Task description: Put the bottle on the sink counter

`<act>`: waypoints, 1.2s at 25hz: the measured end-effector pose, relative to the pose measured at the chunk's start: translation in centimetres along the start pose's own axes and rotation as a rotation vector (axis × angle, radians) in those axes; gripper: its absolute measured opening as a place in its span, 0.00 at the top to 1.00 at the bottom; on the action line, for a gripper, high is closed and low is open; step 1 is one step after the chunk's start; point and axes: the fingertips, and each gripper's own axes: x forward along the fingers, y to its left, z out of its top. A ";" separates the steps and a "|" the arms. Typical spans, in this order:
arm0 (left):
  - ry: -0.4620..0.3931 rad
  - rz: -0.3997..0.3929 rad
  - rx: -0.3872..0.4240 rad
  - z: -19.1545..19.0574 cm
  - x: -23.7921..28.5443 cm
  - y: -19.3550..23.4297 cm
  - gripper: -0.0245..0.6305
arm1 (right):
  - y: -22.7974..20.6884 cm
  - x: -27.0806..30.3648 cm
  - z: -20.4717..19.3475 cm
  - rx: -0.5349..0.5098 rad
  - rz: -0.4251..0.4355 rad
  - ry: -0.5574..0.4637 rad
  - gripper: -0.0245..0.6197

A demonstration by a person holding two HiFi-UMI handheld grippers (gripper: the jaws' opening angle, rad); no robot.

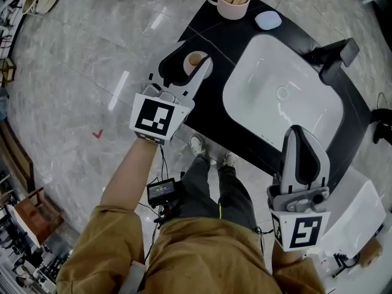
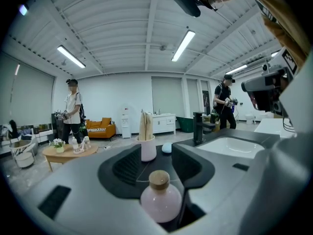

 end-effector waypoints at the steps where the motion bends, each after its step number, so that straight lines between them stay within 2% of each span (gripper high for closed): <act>1: -0.001 0.004 0.000 0.1 -0.1 0.0 0.68 | -0.1 0.0 0.2 0.002 -0.002 -0.006 0.95; 16: -0.023 0.074 0.037 3.1 -2.8 0.6 0.79 | 0.0 -1.6 3.1 -0.018 0.006 -0.065 0.95; 20: -0.023 0.086 0.048 3.7 -3.1 0.6 0.86 | -0.3 -2.0 3.6 -0.024 0.006 -0.073 0.95; 27: -0.038 0.105 0.072 4.6 -3.7 0.4 0.89 | -0.8 -2.8 4.2 -0.033 0.004 -0.084 0.95; 30: -0.023 0.121 0.069 4.9 -4.3 0.6 0.96 | -0.9 -3.2 4.6 -0.040 0.007 -0.089 0.95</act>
